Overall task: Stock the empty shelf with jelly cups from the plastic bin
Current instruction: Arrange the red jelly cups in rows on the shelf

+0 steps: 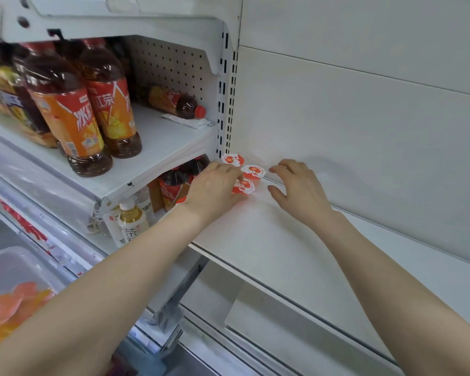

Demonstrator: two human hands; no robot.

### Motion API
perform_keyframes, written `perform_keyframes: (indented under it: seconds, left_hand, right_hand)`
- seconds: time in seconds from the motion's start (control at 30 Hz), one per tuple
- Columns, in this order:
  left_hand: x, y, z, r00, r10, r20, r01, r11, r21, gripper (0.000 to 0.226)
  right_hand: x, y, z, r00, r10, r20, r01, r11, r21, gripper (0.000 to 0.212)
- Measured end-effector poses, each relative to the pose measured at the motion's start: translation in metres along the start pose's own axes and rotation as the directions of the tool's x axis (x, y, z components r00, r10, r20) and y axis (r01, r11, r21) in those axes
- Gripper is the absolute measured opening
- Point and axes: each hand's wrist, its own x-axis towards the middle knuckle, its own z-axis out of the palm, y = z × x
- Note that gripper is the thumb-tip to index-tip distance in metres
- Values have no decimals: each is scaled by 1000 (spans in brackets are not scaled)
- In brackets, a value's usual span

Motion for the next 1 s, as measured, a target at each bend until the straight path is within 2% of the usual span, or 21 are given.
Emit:
perform_keyframes:
  seconds: [0.33, 0.47, 0.63, 0.87, 1.0]
  left_hand:
    - [-53, -29, -60, 996, 74, -40, -73, 997, 29, 44]
    - [-101, -52, -85, 990, 112, -82, -111, 994, 21, 43]
    - [-183, -95, -110, 990, 93, -107, -94, 996, -1, 35]
    - [-319, -188, -114, 993, -107, -56, 109, 994, 21, 43]
    - [-401, -242, -104, 956, -287, 67, 279, 955, 104, 43]
  right_hand:
    - [-29, -83, -36, 996, -66, -63, 60, 995, -85, 39]
    - [-50, -139, -36, 993, -96, -70, 90, 992, -84, 44]
    - [-82, -218, -19, 983, -175, -45, 172, 982, -76, 43]
    - [-134, -320, 39, 970, -241, 17, 241, 970, 19, 46]
    - [-164, -368, 84, 949, -312, 45, 307, 947, 98, 39]
